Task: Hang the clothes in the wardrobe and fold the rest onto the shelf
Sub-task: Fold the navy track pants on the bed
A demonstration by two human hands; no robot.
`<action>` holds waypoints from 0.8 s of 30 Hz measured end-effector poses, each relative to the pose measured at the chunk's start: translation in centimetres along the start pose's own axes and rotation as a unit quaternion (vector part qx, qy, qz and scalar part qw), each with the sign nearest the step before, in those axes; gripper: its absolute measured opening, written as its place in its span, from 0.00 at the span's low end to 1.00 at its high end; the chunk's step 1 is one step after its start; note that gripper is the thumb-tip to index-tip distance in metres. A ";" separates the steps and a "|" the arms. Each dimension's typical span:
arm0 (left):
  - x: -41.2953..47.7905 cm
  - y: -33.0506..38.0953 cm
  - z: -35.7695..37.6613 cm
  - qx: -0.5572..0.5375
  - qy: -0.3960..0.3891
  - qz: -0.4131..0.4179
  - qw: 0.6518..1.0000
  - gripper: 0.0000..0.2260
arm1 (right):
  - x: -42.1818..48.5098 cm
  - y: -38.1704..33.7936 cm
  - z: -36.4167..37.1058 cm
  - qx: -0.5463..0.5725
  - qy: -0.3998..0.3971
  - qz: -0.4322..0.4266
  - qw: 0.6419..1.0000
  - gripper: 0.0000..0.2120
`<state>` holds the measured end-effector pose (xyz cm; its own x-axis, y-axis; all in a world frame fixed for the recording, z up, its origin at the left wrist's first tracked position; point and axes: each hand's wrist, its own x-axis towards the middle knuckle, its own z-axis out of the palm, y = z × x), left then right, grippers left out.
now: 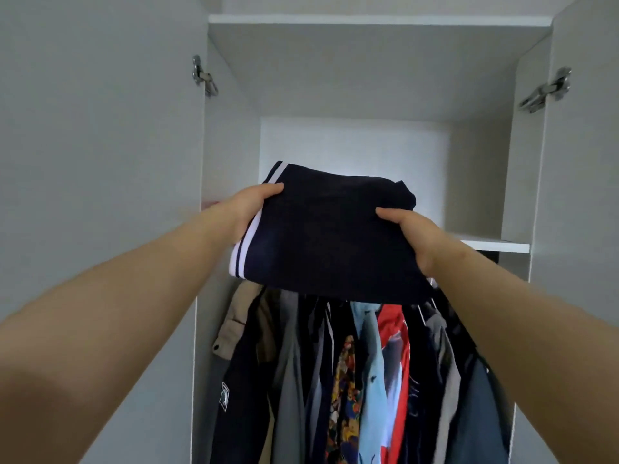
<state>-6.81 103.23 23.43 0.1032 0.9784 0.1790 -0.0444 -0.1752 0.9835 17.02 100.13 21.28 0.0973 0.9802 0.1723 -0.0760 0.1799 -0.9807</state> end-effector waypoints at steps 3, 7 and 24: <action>3.9 1.2 0.1 0.020 0.007 0.015 1.000 0.11 | 4.1 -1.0 -0.1 -0.008 -0.011 -0.012 1.000 0.08; 9.6 1.8 -0.3 0.023 0.003 0.055 0.998 0.10 | 9.3 -2.0 0.0 -0.022 -0.014 -0.044 0.999 0.08; 31.9 0.2 -2.9 0.011 -0.012 0.096 0.995 0.12 | 29.5 -0.8 2.9 -0.044 0.057 -0.114 0.991 0.14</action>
<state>-6.38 134.69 29.29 0.1187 0.9238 0.3639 -0.0435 -0.3613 0.9314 17.07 129.16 27.40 0.2130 0.8987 0.3834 0.0467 0.3825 -0.9228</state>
